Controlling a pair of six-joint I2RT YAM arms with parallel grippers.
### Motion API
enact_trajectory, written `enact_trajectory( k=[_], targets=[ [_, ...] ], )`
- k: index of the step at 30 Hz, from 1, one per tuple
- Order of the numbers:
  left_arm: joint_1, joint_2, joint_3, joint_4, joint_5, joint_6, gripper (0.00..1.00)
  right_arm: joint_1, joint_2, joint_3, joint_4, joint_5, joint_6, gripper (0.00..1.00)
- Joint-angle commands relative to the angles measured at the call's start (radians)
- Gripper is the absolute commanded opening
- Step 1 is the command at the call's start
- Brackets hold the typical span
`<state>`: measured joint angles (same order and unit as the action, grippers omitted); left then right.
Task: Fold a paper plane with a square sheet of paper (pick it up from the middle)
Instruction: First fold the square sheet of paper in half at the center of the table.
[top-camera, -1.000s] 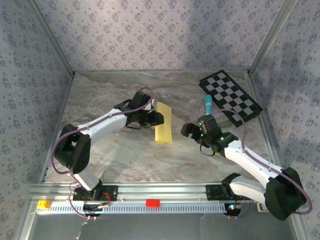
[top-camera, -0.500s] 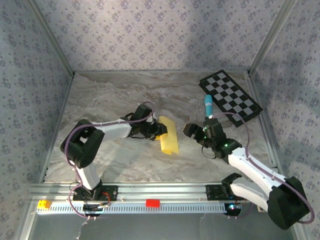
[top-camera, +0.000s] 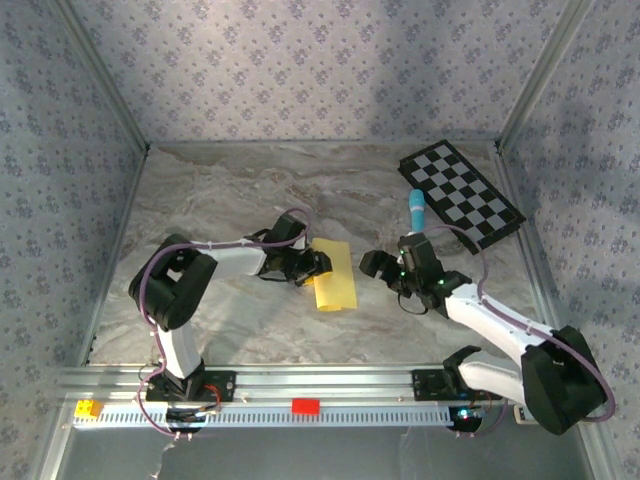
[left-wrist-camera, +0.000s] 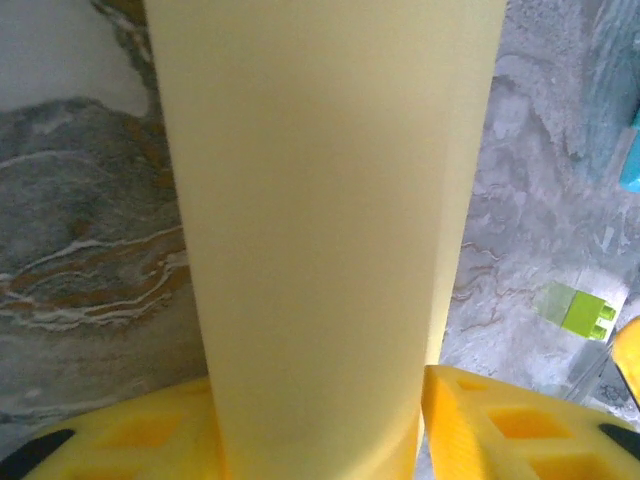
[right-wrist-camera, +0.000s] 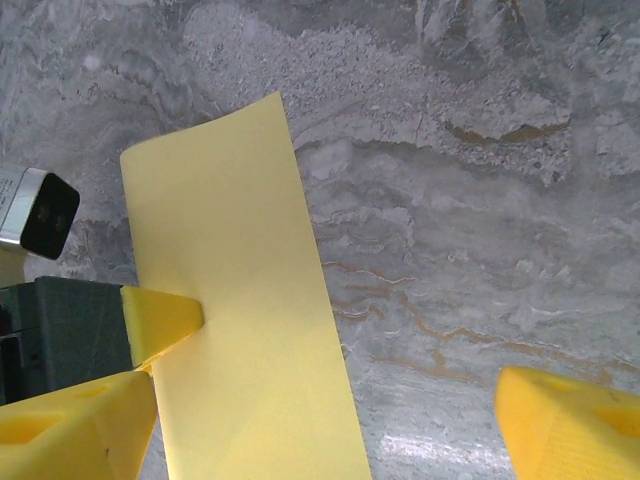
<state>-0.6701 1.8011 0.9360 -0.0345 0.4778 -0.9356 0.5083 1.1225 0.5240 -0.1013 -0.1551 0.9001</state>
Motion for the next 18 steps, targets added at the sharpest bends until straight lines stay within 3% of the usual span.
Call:
enact_trajectory(
  k=[1,18],
  targets=[
    [-0.005,-0.025,0.028,-0.088,-0.062,0.053,0.53,0.005,0.02,0.043,-0.019,-0.018,-0.017,0.9],
    [0.016,-0.092,0.032,-0.222,-0.167,0.125,0.49,0.033,0.09,0.095,-0.043,-0.029,-0.042,0.93]
  ],
)
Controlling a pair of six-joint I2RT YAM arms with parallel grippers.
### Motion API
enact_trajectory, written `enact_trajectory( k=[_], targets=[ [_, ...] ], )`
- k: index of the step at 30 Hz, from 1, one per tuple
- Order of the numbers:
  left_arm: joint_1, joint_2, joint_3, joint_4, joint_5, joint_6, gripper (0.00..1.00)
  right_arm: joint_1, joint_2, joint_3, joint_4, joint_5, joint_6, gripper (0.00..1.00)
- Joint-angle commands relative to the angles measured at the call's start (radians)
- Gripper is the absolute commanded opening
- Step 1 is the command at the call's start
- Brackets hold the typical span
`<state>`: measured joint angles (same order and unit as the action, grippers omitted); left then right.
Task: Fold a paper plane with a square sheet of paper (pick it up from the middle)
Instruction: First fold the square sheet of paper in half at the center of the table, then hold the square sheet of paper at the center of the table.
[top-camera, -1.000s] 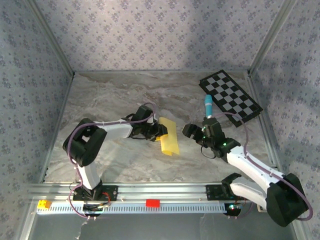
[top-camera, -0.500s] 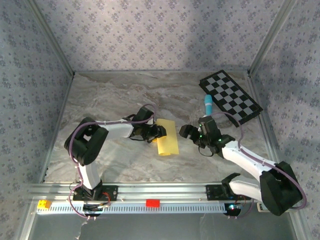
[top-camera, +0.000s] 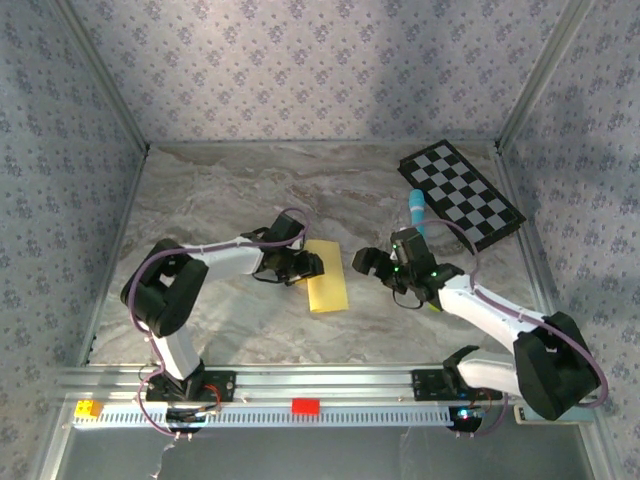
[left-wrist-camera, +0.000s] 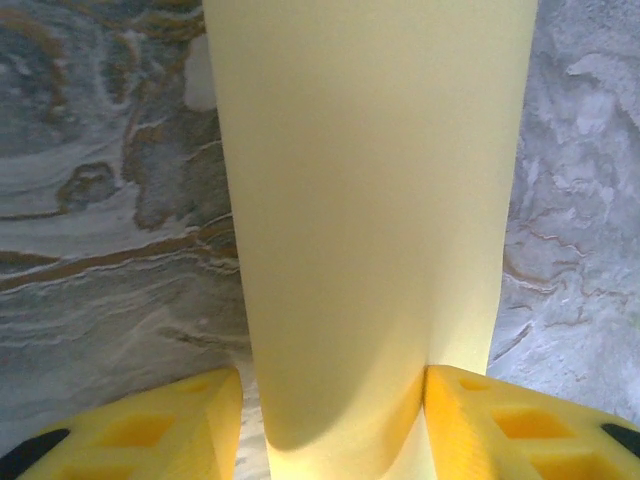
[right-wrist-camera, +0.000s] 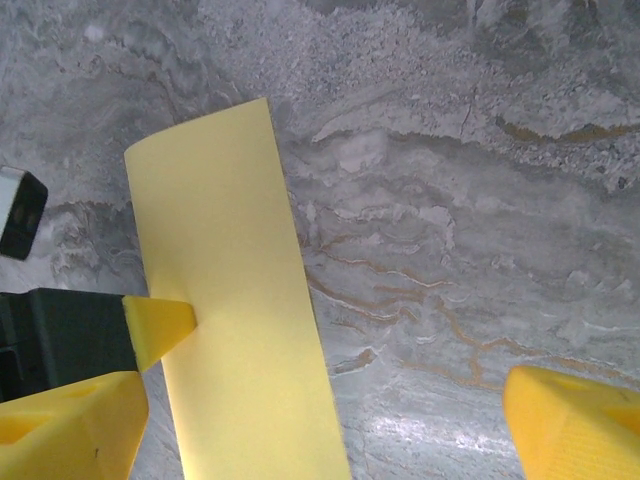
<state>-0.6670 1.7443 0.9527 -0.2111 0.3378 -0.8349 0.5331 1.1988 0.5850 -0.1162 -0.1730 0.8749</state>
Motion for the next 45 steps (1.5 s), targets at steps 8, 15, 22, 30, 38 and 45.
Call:
enact_trajectory(
  k=[8,15,22,30,38,45],
  targets=[
    [0.03,-0.038,0.018,-0.081,-0.036,0.039,0.45,0.023,0.047,0.056,-0.031,-0.013,-0.025,0.94],
    [0.043,-0.019,0.048,-0.154,-0.011,0.119,0.44,0.031,0.057,0.057,-0.037,-0.006,-0.024,0.94],
    [0.045,0.013,0.076,-0.197,0.0,0.155,0.44,0.033,0.056,0.056,-0.043,0.0,-0.024,0.94],
    [0.043,0.06,0.119,-0.243,0.0,0.179,0.44,0.034,0.055,0.053,-0.048,0.007,-0.021,0.95],
    [0.044,0.079,0.135,-0.254,0.02,0.209,0.47,0.035,0.056,0.053,-0.05,0.012,-0.022,0.95],
    [0.039,0.121,0.181,-0.32,-0.002,0.254,0.48,0.036,0.056,0.051,-0.052,0.012,-0.02,0.95]
  ],
)
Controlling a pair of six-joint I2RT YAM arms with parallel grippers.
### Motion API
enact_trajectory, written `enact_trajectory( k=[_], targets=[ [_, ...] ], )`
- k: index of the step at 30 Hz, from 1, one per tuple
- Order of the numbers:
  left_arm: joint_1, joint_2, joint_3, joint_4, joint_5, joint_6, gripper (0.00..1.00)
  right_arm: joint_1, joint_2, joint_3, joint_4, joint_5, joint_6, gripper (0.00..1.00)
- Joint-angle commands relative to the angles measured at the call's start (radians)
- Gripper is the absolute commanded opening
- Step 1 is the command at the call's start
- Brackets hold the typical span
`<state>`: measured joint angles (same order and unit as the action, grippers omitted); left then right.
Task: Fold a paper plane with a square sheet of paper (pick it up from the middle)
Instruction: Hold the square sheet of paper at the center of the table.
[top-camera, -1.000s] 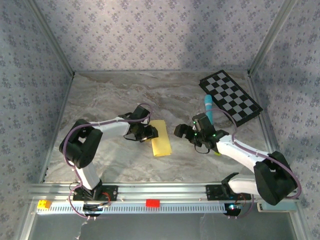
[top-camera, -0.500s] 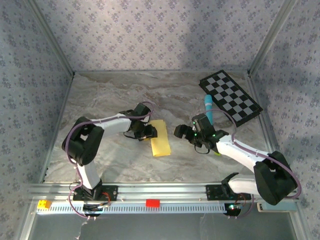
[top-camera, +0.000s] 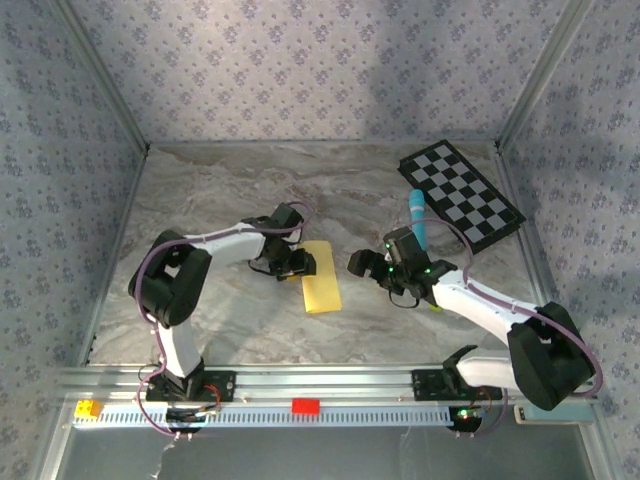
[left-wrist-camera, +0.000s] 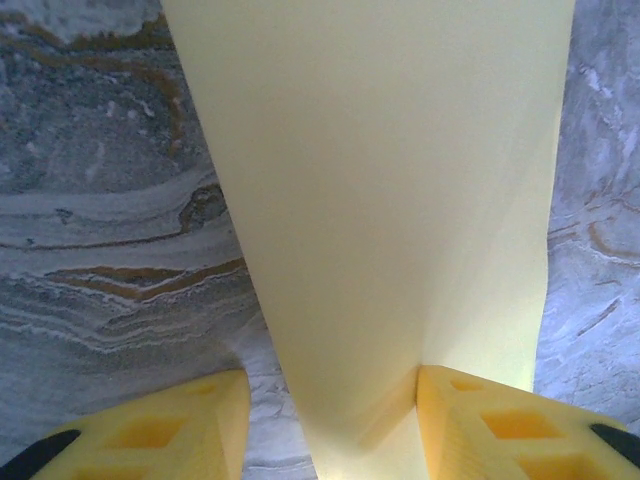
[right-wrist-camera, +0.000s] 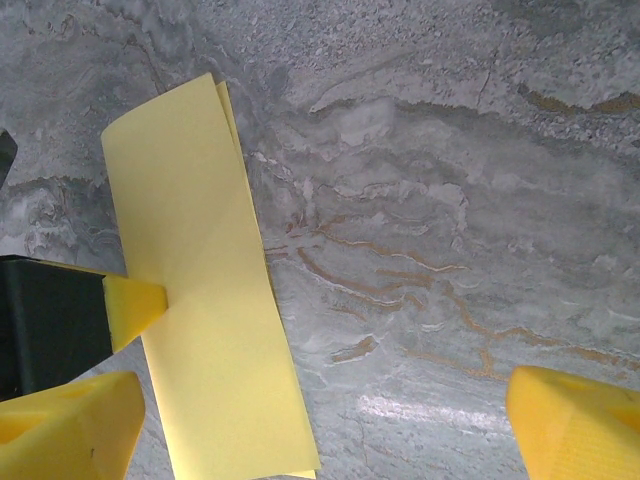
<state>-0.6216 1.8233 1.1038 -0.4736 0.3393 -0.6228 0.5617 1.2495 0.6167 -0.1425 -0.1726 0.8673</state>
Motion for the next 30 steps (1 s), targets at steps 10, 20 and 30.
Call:
enact_trajectory(
  k=[10,20,30],
  targets=[
    [-0.02,0.103,0.088,-0.152,-0.046,0.091,0.47,0.008,0.002,0.019,-0.03,0.019,-0.012,0.95],
    [-0.023,0.119,0.106,-0.166,-0.066,0.09,0.47,0.009,0.0,0.018,-0.031,0.021,-0.011,0.95],
    [-0.027,0.133,0.102,-0.159,-0.08,0.088,0.47,0.009,0.0,0.018,-0.028,0.021,-0.013,0.96]
  ],
)
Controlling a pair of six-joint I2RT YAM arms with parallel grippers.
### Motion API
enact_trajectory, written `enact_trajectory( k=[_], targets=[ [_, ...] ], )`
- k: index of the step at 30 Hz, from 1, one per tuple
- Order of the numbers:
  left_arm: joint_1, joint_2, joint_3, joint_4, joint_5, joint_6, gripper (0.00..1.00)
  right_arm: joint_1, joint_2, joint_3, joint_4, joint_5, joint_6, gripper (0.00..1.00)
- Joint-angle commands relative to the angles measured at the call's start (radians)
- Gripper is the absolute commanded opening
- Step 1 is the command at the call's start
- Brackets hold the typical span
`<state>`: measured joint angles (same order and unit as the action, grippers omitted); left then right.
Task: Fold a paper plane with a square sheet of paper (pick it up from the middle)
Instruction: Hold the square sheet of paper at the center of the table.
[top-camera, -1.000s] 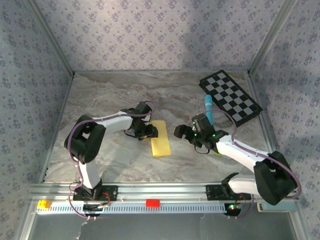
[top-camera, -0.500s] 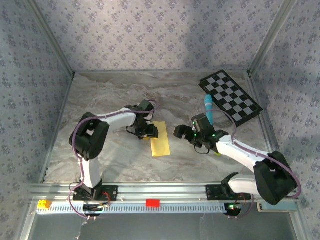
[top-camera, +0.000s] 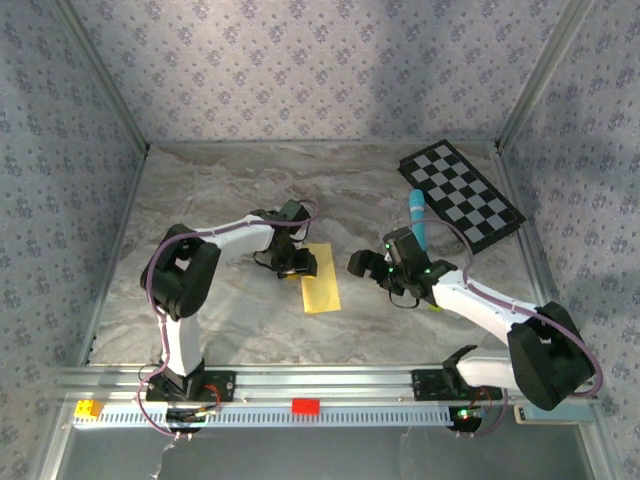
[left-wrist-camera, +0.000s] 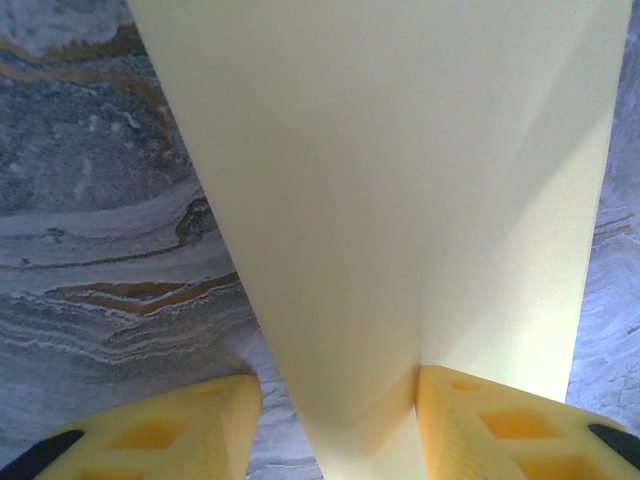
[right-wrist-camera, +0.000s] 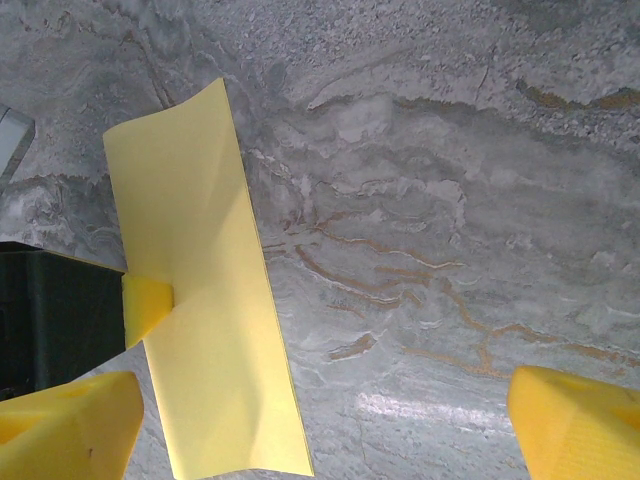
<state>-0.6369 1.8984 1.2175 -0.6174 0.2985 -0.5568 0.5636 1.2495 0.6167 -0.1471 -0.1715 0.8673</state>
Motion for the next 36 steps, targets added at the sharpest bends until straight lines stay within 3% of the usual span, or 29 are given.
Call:
enact_trajectory(
  k=[1,17,20,31,36],
  targets=[
    [-0.011,0.059,-0.012,-0.015,-0.04,0.023,0.47,0.007,0.001,0.017,-0.025,0.02,-0.013,0.96],
    [-0.015,0.07,-0.015,-0.004,-0.042,0.02,0.47,0.012,0.047,0.018,0.024,-0.03,-0.021,0.94],
    [-0.016,0.071,-0.018,-0.002,-0.045,0.02,0.47,0.015,0.086,0.027,0.058,-0.064,-0.021,0.89],
    [-0.018,0.087,-0.018,-0.005,-0.048,0.03,0.47,0.061,0.303,0.169,0.083,-0.141,-0.065,0.24],
    [-0.02,0.095,-0.018,-0.003,-0.049,0.031,0.47,0.084,0.406,0.256,0.053,-0.145,-0.077,0.12]
  ],
)
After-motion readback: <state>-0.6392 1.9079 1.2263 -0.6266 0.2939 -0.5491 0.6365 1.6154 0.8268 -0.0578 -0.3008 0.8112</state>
